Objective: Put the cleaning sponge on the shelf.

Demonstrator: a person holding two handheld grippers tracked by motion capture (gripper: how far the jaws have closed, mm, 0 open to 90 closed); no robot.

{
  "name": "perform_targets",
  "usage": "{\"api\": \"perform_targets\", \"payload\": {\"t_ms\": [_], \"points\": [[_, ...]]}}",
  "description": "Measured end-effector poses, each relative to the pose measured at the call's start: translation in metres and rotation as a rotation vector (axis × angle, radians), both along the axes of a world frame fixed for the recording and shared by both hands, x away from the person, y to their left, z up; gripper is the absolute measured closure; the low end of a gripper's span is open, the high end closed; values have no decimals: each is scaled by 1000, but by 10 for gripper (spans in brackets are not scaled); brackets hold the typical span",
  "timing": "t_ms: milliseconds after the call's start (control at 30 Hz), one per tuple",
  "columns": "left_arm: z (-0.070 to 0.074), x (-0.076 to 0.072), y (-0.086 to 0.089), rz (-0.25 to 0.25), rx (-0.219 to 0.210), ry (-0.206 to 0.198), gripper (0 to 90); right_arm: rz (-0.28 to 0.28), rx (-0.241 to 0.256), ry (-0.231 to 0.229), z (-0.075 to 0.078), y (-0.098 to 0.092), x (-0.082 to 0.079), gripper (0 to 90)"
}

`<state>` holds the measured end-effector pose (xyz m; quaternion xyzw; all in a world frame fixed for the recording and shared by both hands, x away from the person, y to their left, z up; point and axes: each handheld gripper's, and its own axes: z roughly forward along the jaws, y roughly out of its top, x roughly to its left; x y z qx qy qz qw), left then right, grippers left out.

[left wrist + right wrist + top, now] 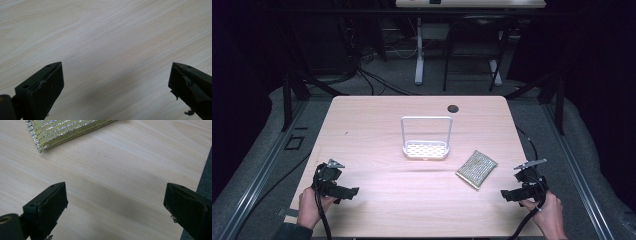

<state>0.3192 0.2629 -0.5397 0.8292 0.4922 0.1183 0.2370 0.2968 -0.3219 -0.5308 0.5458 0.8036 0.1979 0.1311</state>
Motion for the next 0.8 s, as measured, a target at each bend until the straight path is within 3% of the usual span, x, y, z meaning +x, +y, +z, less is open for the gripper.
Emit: {"api": "perform_targets", "payload": {"t_ms": [800], "points": [[-2, 2, -3, -18, 4, 10, 2, 59, 18, -18, 10, 18, 14, 0]]}}
